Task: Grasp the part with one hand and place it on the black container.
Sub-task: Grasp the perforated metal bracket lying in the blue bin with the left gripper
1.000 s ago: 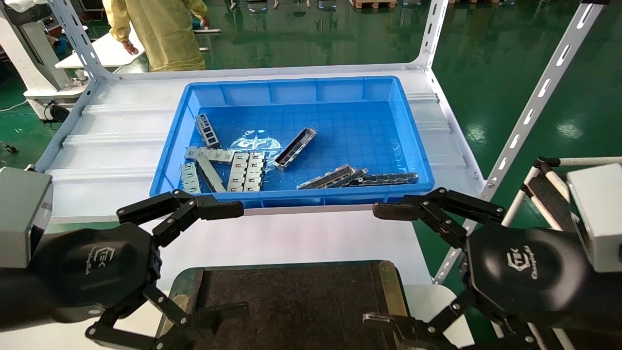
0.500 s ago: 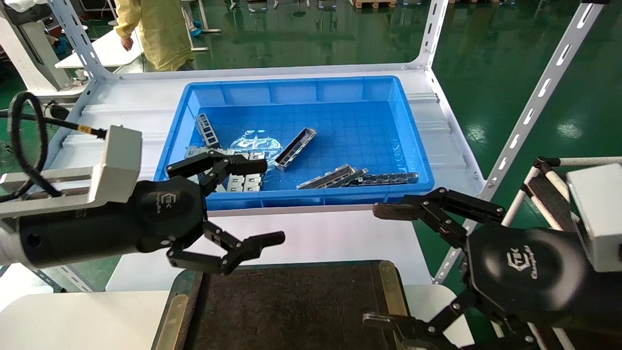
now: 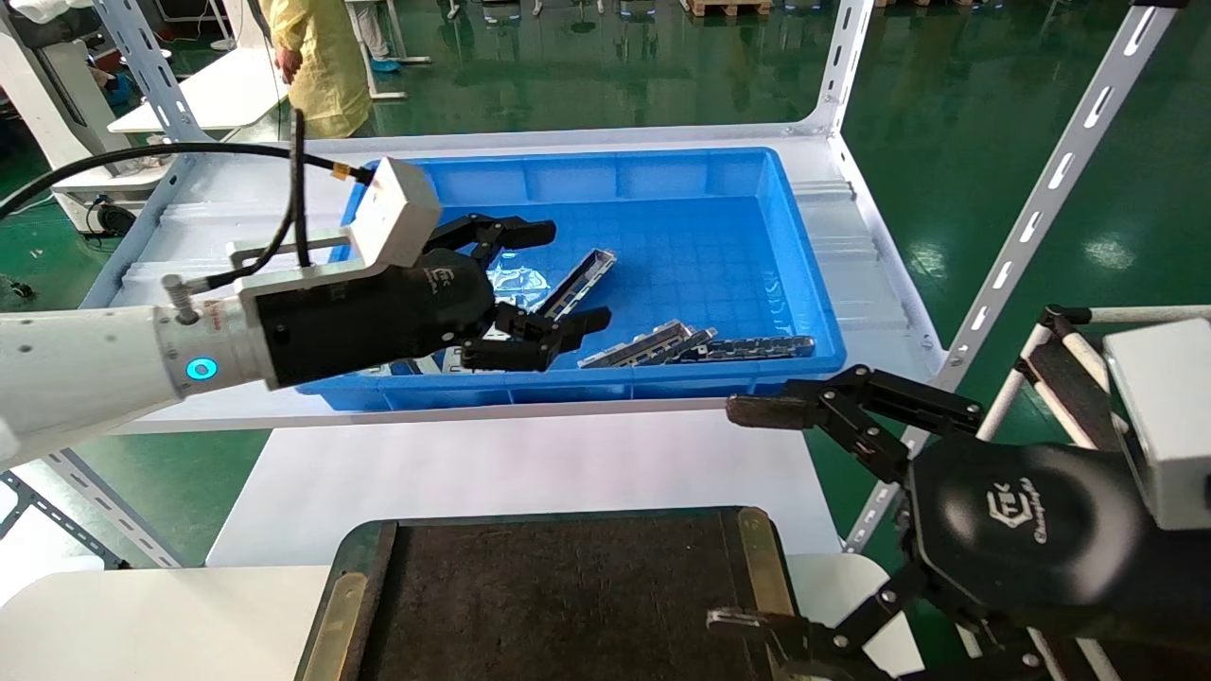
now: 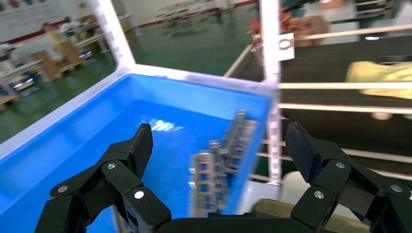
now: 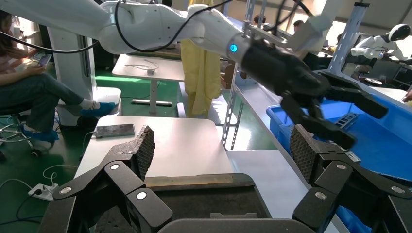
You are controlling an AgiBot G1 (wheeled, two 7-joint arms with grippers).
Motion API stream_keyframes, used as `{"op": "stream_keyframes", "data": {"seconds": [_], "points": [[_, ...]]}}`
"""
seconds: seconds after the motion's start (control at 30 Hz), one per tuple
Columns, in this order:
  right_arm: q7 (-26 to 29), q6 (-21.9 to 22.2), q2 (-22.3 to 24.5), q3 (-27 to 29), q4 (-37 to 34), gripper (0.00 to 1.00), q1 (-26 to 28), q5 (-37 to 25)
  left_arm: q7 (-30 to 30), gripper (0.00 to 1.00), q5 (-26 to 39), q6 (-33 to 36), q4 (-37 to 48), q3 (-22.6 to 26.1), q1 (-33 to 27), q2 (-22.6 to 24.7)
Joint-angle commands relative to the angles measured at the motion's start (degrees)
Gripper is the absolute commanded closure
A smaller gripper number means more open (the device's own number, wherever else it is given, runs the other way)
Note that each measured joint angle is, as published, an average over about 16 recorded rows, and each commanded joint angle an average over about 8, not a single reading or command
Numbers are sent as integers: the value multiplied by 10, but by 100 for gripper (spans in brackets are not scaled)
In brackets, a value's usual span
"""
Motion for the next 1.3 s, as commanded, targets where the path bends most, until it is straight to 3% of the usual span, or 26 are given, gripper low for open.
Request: {"op": "stream_keyframes", "data": {"seconds": [0.03,0.5,0.77,0.8,0.87,1.03,1.07,1.13,1.3], "points": [[0,0,0,0,0,0,0,0,14,0,14,-19,36,5,-16,23],[0,0,0,0,0,0,0,0,106,0,57,-160,274,20,-92,152],[0,0,0,0,0,0,0,0,115,0,60,-222,319,30,-99,179],[0,0,0,0,0,5,0,0,114,0,60,-226,319,32,-98,180],[0,0,0,-1,0,27,0,0,109,13,61,-233,317,38,-96,180],[0,0,0,-1,0,90,0,0,94,75,63,-249,309,54,-91,181],[0,0,0,-1,0,98,0,0,90,88,62,-252,307,58,-90,181],[0,0,0,-1,0,100,0,0,84,100,62,-258,304,64,-88,181],[0,0,0,-1,0,100,0,1,70,100,57,-270,299,78,-85,180]]}}
